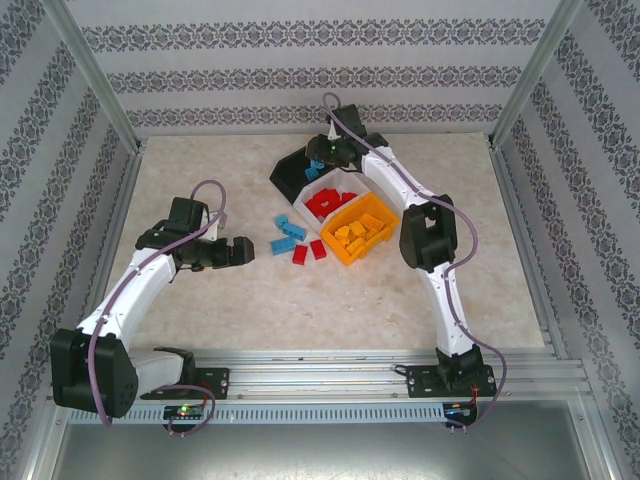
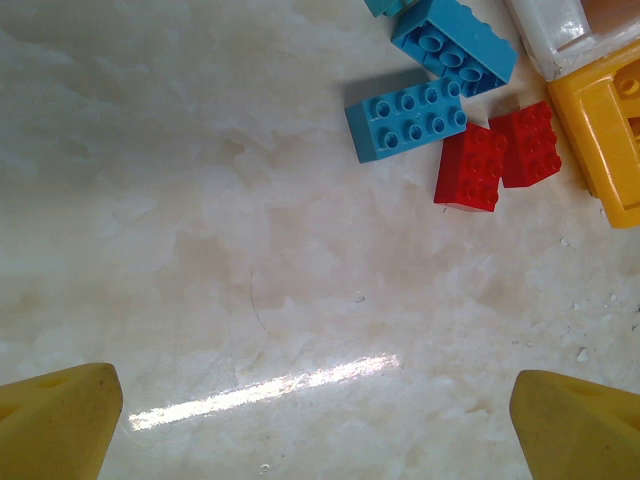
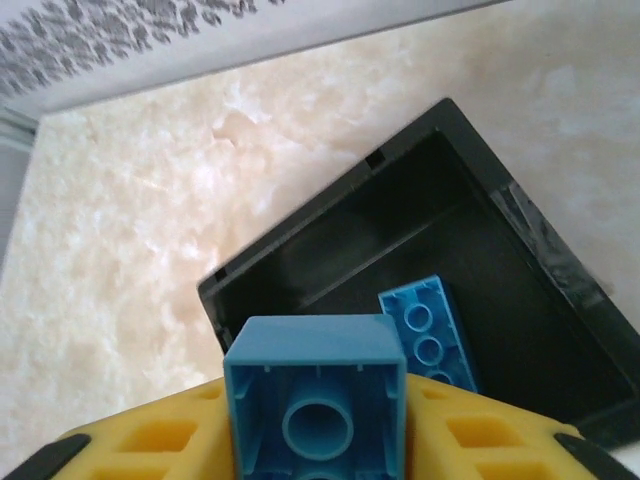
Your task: Sort the legos into containers by color
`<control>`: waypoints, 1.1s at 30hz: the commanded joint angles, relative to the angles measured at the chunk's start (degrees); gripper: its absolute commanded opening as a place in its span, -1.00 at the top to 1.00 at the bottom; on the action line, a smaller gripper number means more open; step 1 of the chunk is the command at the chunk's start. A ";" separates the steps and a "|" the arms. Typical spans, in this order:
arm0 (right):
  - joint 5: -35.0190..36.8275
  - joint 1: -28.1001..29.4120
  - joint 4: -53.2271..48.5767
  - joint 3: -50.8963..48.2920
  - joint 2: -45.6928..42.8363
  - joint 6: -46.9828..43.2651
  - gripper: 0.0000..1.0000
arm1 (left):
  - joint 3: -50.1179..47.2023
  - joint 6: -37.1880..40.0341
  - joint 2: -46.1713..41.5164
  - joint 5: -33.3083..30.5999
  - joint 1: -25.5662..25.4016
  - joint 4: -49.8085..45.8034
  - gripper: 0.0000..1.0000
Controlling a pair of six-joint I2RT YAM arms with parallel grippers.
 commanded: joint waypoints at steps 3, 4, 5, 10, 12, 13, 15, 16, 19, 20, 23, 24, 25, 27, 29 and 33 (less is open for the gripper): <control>-1.34 -1.15 -3.05 11.06 5.62 1.08 -0.18 | 0.40 0.93 0.32 0.09 0.60 -0.20 -1.00; -1.47 -1.32 -3.64 12.73 6.35 1.12 -0.27 | 0.39 0.88 0.27 0.15 0.55 -0.18 -1.00; -1.48 -1.45 -4.52 14.40 6.90 1.12 -0.33 | 0.37 0.85 0.27 0.18 0.58 -0.22 -1.00; -0.02 -0.75 -7.89 9.44 1.37 -1.69 -0.35 | 0.49 0.85 -0.07 0.03 0.60 -0.30 -1.00; 1.90 1.12 -6.10 -0.91 -5.53 -4.76 -0.35 | 0.37 0.81 -0.42 0.02 0.61 -0.20 -1.00; 2.59 2.10 -5.40 -5.63 -8.42 -6.19 -0.36 | 0.41 0.82 -0.54 0.06 0.60 -0.15 -1.00; 2.90 4.93 -4.74 -15.90 -14.87 -9.27 -0.38 | 0.39 0.81 -0.79 0.08 0.55 -0.13 -1.00; 2.83 6.10 -5.34 -19.48 -16.75 -10.32 -0.38 | 0.38 0.76 -0.95 0.02 0.59 -0.13 -1.00; 4.48 10.30 -7.06 -30.75 -22.01 -12.05 -0.49 | 0.38 0.76 -1.64 -0.35 0.62 0.03 -1.00; 5.35 11.63 -7.26 -34.28 -23.61 -12.23 -0.53 | 0.37 0.67 -1.88 -0.32 0.68 0.12 -1.00; 7.35 15.30 -6.47 -43.21 -27.32 -10.18 -0.54 | 0.35 0.67 -2.19 -0.26 0.64 0.29 -1.00; 7.35 16.46 -6.21 -45.12 -28.01 -9.16 -0.54 | 0.30 0.59 -2.15 -0.17 0.63 0.35 -1.00; 7.62 17.57 -5.98 -46.47 -28.39 -8.17 -0.54 | 0.36 0.59 -2.18 -0.08 0.68 0.41 -1.00; 8.62 19.88 -5.30 -48.22 -28.56 -5.80 -0.54 | 0.36 0.59 -2.16 0.03 0.68 0.51 -1.00; 10.55 21.32 -5.10 -48.50 -27.91 -3.08 -0.53 | 0.36 0.59 -2.20 -0.01 0.64 0.40 -1.00; 11.99 22.67 -2.83 -48.24 -25.65 0.74 -0.48 | 0.26 0.68 -2.42 -0.28 0.65 0.31 -1.00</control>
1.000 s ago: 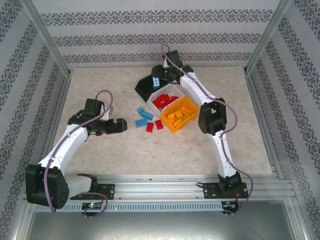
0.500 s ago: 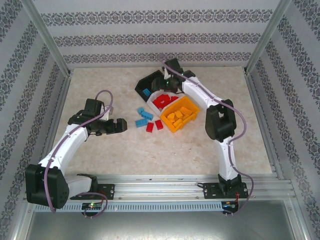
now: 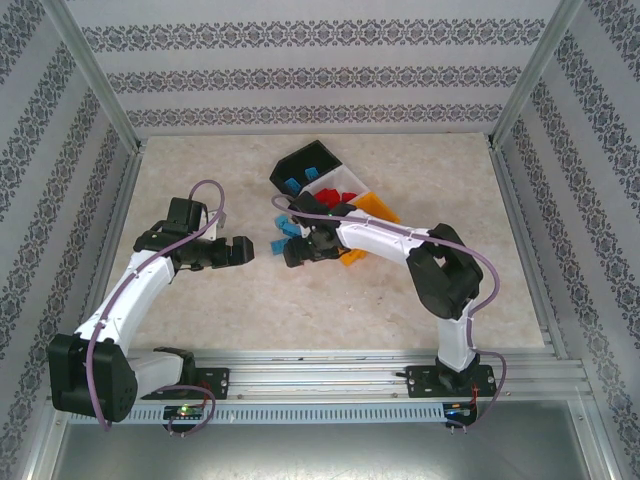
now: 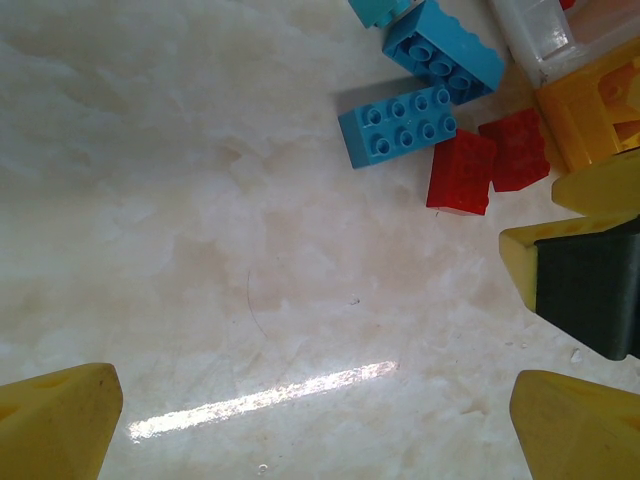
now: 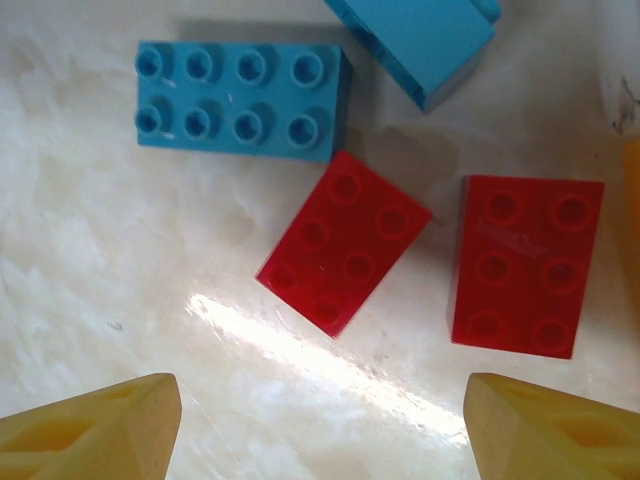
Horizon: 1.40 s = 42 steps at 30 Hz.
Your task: Sort the legos into containers by color
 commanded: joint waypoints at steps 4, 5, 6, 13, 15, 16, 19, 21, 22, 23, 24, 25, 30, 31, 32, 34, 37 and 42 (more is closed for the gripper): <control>4.02 0.99 2.39 2.52 3.81 5.51 -0.44 | 0.21 0.59 -1.28 -0.27 0.71 0.48 -1.00; 4.03 0.91 2.23 3.08 4.45 5.74 -0.43 | 0.18 0.59 -1.24 -0.24 0.64 0.48 -1.00; 4.11 0.98 2.10 3.56 4.91 5.83 -0.41 | 0.19 0.61 -1.25 -0.20 0.69 0.48 -1.00; 4.37 0.82 1.13 6.03 7.59 5.52 -0.35 | 0.31 0.67 -1.12 -0.01 0.70 0.58 -1.00; 4.65 0.74 0.70 6.83 8.56 5.50 -0.34 | 0.34 0.68 -1.24 0.05 0.66 0.59 -1.00; 4.62 0.72 0.69 7.06 9.02 5.39 -0.34 | 0.25 0.67 -1.28 0.03 0.64 0.57 -1.00; 4.48 0.51 -0.14 9.04 10.83 4.80 -0.32 | 0.18 0.67 -1.24 0.07 0.64 0.58 -1.00; 4.73 0.53 -1.09 10.55 12.08 4.39 -0.32 | 0.23 0.67 -1.28 0.24 0.68 0.57 -1.00; 4.73 0.53 -1.39 11.03 12.51 4.37 -0.31 | 0.21 0.74 -1.28 0.17 0.68 0.57 -1.00; 4.73 0.53 -1.46 11.38 12.87 4.37 -0.31 | 0.22 0.68 -1.24 0.18 0.68 0.59 -1.00; 4.73 0.53 -1.66 11.76 13.22 4.25 -0.30 | 0.21 0.67 -1.22 0.31 0.68 0.62 -1.00; 4.73 0.64 -1.96 12.23 13.62 4.19 -0.30 | 0.25 0.72 -1.28 0.27 0.70 0.57 -1.00; 5.85 1.04 -4.18 14.81 16.02 2.63 -0.23 | 0.19 0.68 -1.27 0.46 0.70 0.66 -1.00; 6.07 1.19 -4.64 15.18 16.44 2.35 -0.21 | 0.17 0.67 -1.25 0.54 0.65 0.66 -1.00; 6.27 1.30 -4.91 15.47 16.74 2.10 -0.19 | 0.18 0.67 -1.26 0.52 0.70 0.66 -1.00; 7.02 1.58 -5.43 15.83 17.12 1.45 -0.11 | 0.18 0.67 -1.23 0.53 0.68 0.66 -1.00; 9.42 2.24 -6.74 16.28 17.20 -0.02 0.01 | 0.20 0.67 -1.17 0.52 0.68 0.66 -1.00; 13.55 3.67 -9.27 16.82 17.11 -2.68 -0.01 | 0.17 0.67 -1.11 0.61 0.71 0.75 -1.00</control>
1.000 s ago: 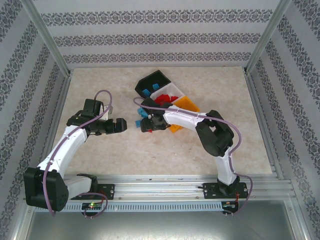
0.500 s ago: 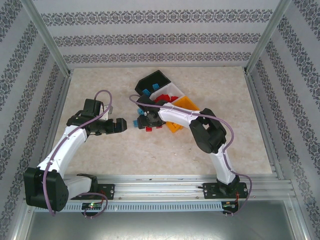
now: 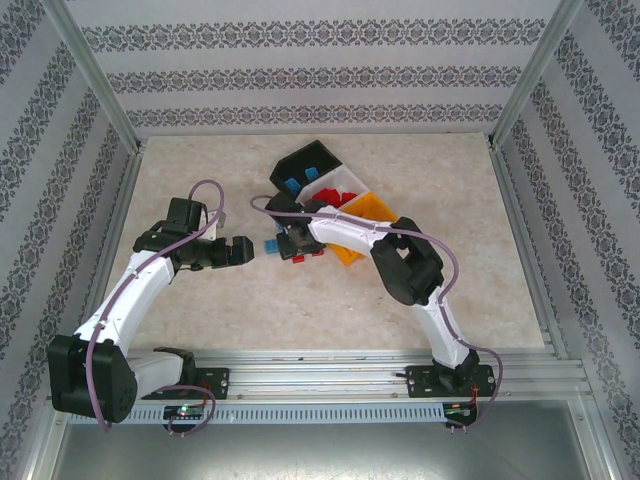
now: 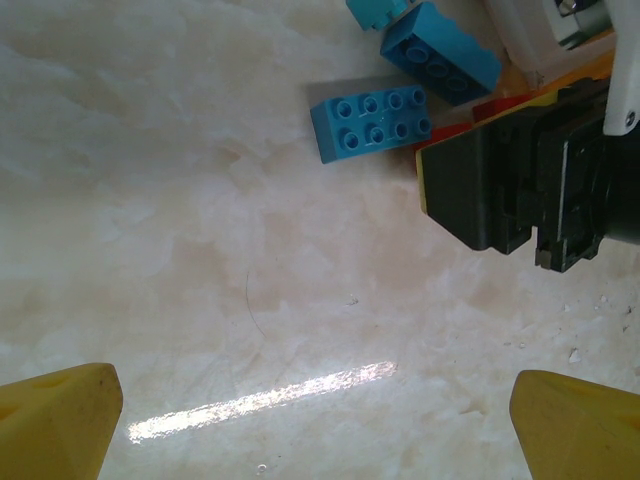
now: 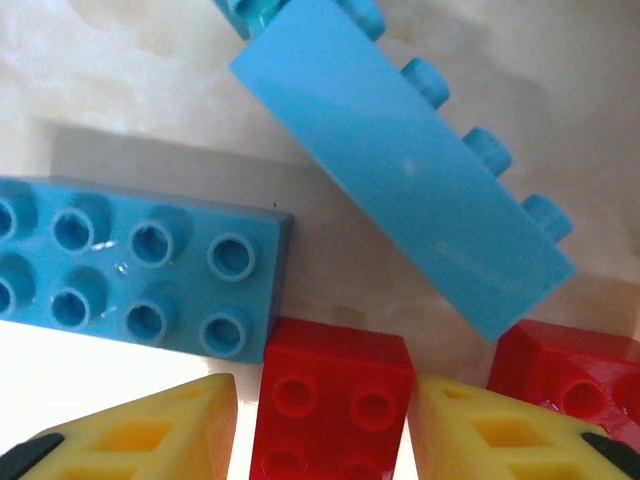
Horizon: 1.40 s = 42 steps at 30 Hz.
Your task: Sort the legos into containers by color
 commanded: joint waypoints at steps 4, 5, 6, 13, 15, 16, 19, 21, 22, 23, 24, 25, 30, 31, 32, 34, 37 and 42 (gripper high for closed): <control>4.14 2.17 -4.63 0.21 1.51 -3.64 -0.02 | 0.17 0.62 -0.93 0.50 0.69 0.70 -1.00; 4.18 2.36 -4.72 0.16 1.49 -3.75 -0.01 | 0.18 0.59 -0.89 0.49 0.69 0.70 -1.00; 4.52 2.63 -4.87 0.10 1.33 -3.76 0.02 | 0.16 0.62 -0.93 0.50 0.67 0.71 -1.00; 4.33 3.34 -0.51 -4.49 -4.83 -3.41 0.26 | 0.06 0.67 -1.06 0.15 0.64 0.57 -1.00; 3.57 3.27 0.41 -5.75 -7.39 -3.17 0.26 | 0.09 0.67 -0.88 0.27 0.66 0.58 -1.00; 3.06 3.21 1.00 -6.45 -8.95 -2.99 0.26 | 0.14 0.67 -0.75 0.31 0.64 0.59 -1.00; 1.57 2.53 2.84 -8.41 -13.52 -2.61 0.26 | 0.12 0.72 -0.79 0.22 0.64 0.57 -1.00; 0.96 1.58 3.36 -8.84 -16.10 -2.80 0.26 | 0.11 0.76 -0.82 0.24 0.68 0.57 -1.00; 0.93 0.79 3.20 -8.66 -17.23 -3.00 0.26 | 0.11 0.72 -0.93 0.27 0.64 0.57 -1.00; 0.92 -0.05 3.09 -8.32 -18.09 -3.33 0.26 | 0.13 0.76 -0.89 0.30 0.64 0.57 -1.00; 0.92 -1.18 2.75 -7.73 -18.80 -3.83 0.26 | 0.11 0.77 -0.93 0.24 0.67 0.59 -1.00; 0.90 -2.35 2.47 -6.85 -19.25 -4.43 0.26 | 0.11 0.82 -0.91 0.31 0.66 0.58 -1.00; 0.34 -8.51 0.17 -0.77 -17.80 -7.21 0.27 | 0.10 0.76 -1.23 0.31 0.64 0.57 -1.00; -0.30 -9.69 -0.27 0.68 -16.95 -7.50 0.27 | 0.10 0.76 -1.22 0.23 0.67 0.59 -1.00; -0.75 -10.64 -0.32 1.65 -16.16 -7.61 0.27 | 0.14 0.79 -1.18 0.26 0.65 0.57 -1.00; -1.79 -12.76 -0.16 3.74 -14.23 -7.63 0.28 | 0.08 0.81 -1.18 0.29 0.65 0.58 -1.00; -3.37 -14.62 -0.43 6.36 -11.78 -7.27 0.29 | 0.04 0.77 -1.05 0.19 0.65 0.58 -1.00; -3.39 -14.75 1.39 5.28 -10.88 -6.92 0.29 | 0.09 0.76 -0.83 0.14 0.72 0.57 -1.00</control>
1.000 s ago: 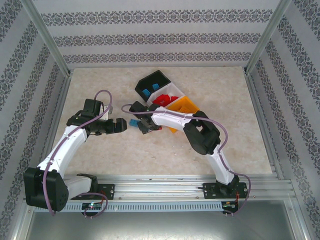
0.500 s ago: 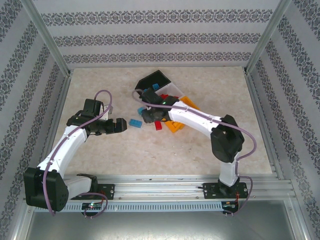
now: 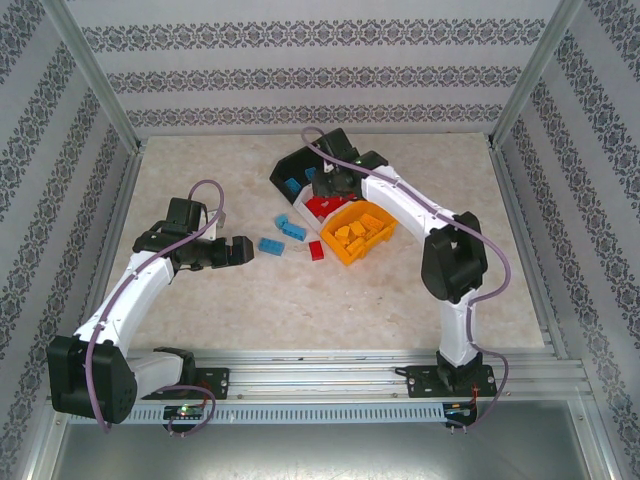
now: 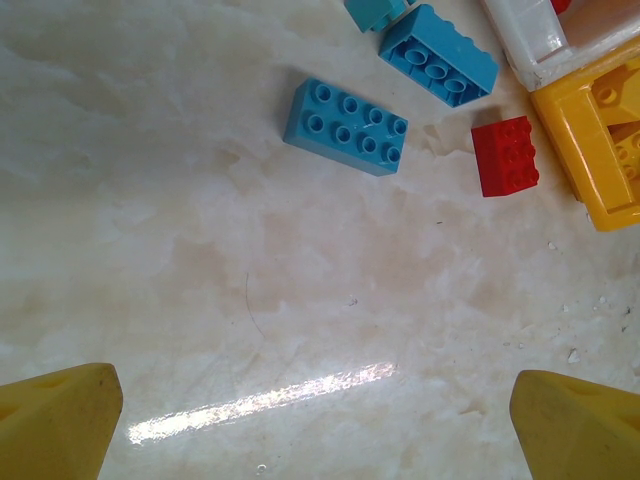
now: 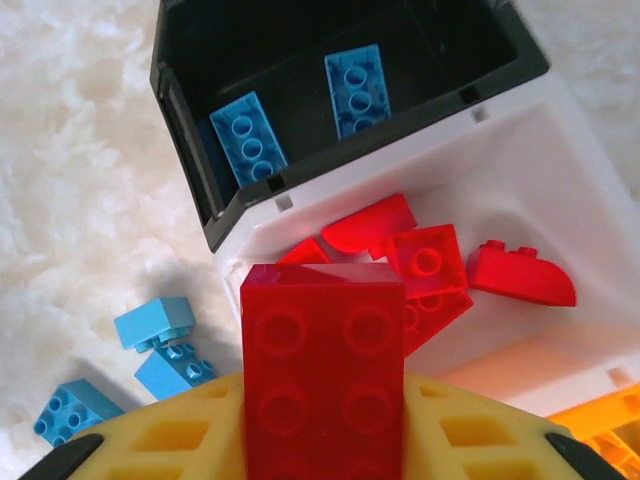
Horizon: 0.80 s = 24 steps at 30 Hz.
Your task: Sort the legos into containers by color
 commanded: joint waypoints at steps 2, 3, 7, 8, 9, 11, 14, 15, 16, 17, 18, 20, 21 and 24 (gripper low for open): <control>-1.10 0.08 -0.06 0.49 1.32 -0.68 0.30 | 0.14 0.69 -0.45 0.27 0.67 0.57 -1.00; -1.06 -0.27 -0.60 1.24 2.02 -0.91 0.30 | 0.03 0.67 -0.34 0.27 0.67 0.57 -1.00; -0.94 -1.72 -1.11 3.04 3.86 -1.40 0.30 | 0.02 0.81 -0.25 0.11 0.70 0.40 -1.00; -1.12 -2.02 -1.26 3.39 4.22 -1.39 0.30 | 0.04 0.77 -0.30 0.00 0.65 0.38 -1.00; -1.31 -2.37 -1.32 3.83 4.85 -1.47 0.30 | 0.03 0.77 -0.25 0.02 0.64 0.41 -1.00; -1.25 -2.83 -1.72 4.90 5.99 -1.67 0.30 | 0.07 0.77 -0.28 -0.10 0.65 0.40 -1.00; -1.20 -3.53 -2.28 6.48 7.52 -1.81 0.30 | 0.06 0.76 -0.14 -0.05 0.71 0.40 -1.00; -1.28 -3.76 -2.46 7.06 7.91 -1.83 0.28 | 0.06 0.76 -0.12 -0.03 0.68 0.40 -1.00; -1.31 -3.97 -2.88 7.63 8.31 -1.81 0.23 | 0.06 0.81 -0.12 -0.01 0.65 0.40 -1.00; -1.13 -4.12 -3.40 8.18 8.61 -1.91 0.10 | 0.13 0.77 -0.14 -0.03 0.64 0.42 -1.00; -0.69 -4.17 -3.72 8.52 8.57 -1.92 -0.07 | 0.08 0.79 -0.10 -0.01 0.64 0.40 -1.00; 0.29 -4.18 -3.90 8.32 7.81 -2.16 -0.28 | 0.15 0.83 0.00 0.02 0.68 0.40 -1.00; 0.39 -4.17 -3.90 7.98 7.07 -2.31 -0.29 | 0.11 0.87 0.02 0.03 0.64 0.44 -1.00; 0.68 -3.40 -3.01 4.08 3.11 -2.10 -0.29 | 0.17 0.85 -0.11 -0.03 0.66 0.40 -1.00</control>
